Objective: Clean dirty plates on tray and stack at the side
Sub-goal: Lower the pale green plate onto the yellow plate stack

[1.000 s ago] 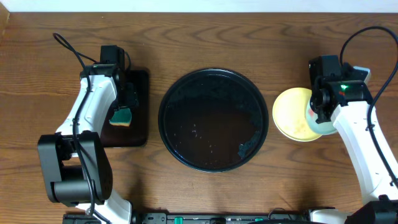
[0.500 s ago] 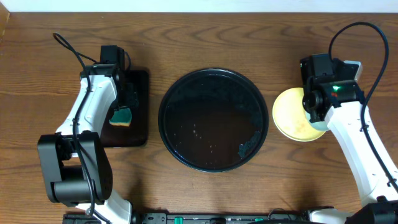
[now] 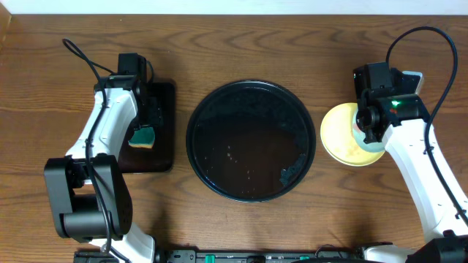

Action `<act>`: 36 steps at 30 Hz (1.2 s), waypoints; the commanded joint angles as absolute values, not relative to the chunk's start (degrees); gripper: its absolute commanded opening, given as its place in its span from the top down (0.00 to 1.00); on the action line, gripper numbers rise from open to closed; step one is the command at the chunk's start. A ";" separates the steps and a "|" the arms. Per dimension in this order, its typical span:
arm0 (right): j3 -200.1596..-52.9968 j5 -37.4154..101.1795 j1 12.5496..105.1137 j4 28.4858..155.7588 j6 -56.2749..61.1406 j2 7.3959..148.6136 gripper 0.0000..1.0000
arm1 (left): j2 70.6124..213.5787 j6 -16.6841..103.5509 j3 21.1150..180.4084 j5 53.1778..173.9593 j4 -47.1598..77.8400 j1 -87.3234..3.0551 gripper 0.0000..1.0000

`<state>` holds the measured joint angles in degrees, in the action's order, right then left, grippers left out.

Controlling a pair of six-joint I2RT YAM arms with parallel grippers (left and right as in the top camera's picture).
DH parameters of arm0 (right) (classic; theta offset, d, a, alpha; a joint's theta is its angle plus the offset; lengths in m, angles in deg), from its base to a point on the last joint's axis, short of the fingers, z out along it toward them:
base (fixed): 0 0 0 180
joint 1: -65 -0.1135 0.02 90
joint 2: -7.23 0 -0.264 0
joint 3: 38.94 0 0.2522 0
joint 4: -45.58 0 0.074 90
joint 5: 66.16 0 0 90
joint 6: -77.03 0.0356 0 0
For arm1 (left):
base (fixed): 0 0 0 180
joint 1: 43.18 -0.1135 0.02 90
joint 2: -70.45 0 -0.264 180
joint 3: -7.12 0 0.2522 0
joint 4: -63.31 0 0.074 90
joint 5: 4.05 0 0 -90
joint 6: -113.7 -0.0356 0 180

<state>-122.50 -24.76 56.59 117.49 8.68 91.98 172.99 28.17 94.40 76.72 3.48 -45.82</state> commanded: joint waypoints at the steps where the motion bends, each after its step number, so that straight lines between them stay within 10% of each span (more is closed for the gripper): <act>1: -122.98 -25.44 56.26 117.47 8.84 92.11 0.99 | 173.43 28.23 93.90 76.04 3.40 -46.06 0.24; 36: -123.09 -29.57 52.53 117.27 8.82 91.87 0.99 | 173.43 28.23 93.90 76.04 3.40 -46.06 0.24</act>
<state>-122.50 -26.99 53.97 117.14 8.68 91.98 172.99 28.17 94.40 76.72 3.48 -45.82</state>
